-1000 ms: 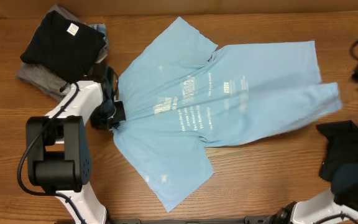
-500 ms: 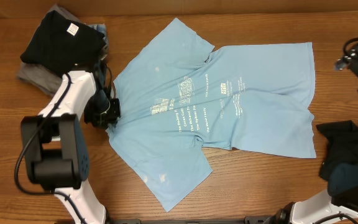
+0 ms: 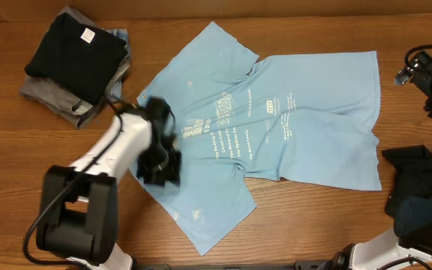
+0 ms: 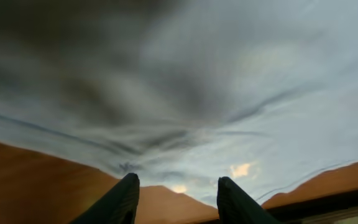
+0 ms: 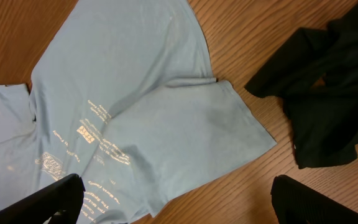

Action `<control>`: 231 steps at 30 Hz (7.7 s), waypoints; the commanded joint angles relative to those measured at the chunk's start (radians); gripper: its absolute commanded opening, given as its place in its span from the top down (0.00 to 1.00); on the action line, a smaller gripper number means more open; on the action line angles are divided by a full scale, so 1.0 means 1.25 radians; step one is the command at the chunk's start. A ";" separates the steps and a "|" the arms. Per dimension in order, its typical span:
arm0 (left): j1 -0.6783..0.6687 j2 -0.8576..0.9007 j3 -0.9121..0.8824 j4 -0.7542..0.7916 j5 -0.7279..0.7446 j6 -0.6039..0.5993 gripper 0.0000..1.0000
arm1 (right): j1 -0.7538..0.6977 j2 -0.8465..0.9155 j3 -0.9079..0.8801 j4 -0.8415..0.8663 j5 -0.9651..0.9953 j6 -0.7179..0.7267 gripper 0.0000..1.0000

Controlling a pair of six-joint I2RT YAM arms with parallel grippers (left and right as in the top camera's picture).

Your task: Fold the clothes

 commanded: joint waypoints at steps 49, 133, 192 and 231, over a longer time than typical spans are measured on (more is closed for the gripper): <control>0.466 -0.001 -0.088 0.065 -0.097 -0.016 0.96 | -0.080 -0.009 -0.889 0.392 -0.035 0.109 0.96; 0.094 0.240 0.361 0.437 -0.053 0.204 0.69 | 0.079 -0.122 -0.381 0.514 -0.286 -0.005 0.47; 0.203 -0.036 0.951 -0.450 -0.273 -0.065 0.60 | 0.087 -0.363 -0.793 0.277 0.020 0.223 0.08; 0.349 -0.220 0.244 -0.375 -0.164 -0.094 0.55 | -0.166 -0.216 -0.837 0.371 -0.037 0.120 0.95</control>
